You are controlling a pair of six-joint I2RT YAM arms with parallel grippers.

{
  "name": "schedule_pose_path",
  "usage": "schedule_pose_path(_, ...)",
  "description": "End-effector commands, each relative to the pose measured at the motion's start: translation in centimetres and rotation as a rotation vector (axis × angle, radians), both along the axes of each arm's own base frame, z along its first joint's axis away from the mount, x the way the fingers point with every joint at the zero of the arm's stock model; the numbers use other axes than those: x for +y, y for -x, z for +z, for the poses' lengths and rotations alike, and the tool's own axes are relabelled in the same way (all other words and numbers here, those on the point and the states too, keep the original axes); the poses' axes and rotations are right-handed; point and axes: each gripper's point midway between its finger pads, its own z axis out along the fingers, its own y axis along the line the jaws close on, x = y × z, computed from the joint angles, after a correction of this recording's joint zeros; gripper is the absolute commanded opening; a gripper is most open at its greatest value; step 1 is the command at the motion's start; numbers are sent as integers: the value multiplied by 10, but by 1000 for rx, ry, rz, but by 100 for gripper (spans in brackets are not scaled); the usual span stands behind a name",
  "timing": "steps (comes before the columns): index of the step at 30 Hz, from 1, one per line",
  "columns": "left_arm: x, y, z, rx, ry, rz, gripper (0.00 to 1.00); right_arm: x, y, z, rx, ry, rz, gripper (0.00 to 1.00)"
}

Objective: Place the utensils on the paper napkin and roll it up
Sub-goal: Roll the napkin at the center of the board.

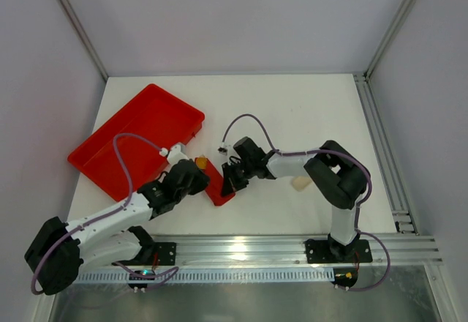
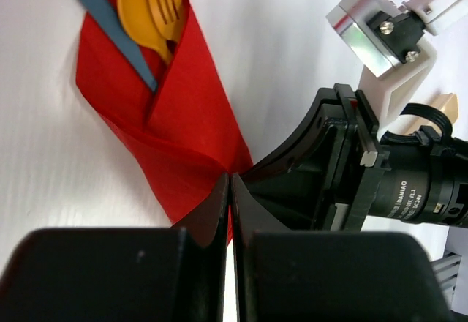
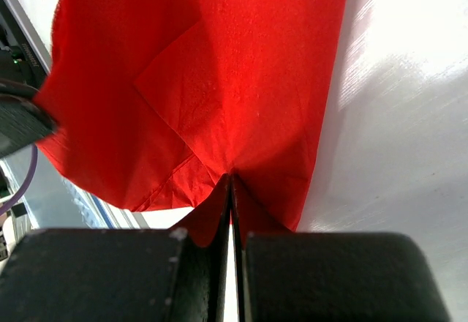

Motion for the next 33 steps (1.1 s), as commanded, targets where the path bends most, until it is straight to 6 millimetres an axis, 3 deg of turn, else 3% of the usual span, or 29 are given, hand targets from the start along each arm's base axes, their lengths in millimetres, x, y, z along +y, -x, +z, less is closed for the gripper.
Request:
schedule_pose_path(1,-23,-23,31,-110,68,-32,0,-31,3,-51,10,205,-45,4)
schedule_pose_path(11,-48,-40,43,-184,143,-67,0,-30,11,-54,47,184,-43,4)
schedule_pose_path(20,-27,-57,35,-152,41,109,0,-31,17,-57,70,168,-56,4)
schedule_pose_path(25,-28,-62,34,-151,15,124,0,-35,18,-59,74,179,-66,4)
schedule_pose_path(33,-67,-62,18,-144,68,-45,0,-40,21,-63,77,194,-70,4)
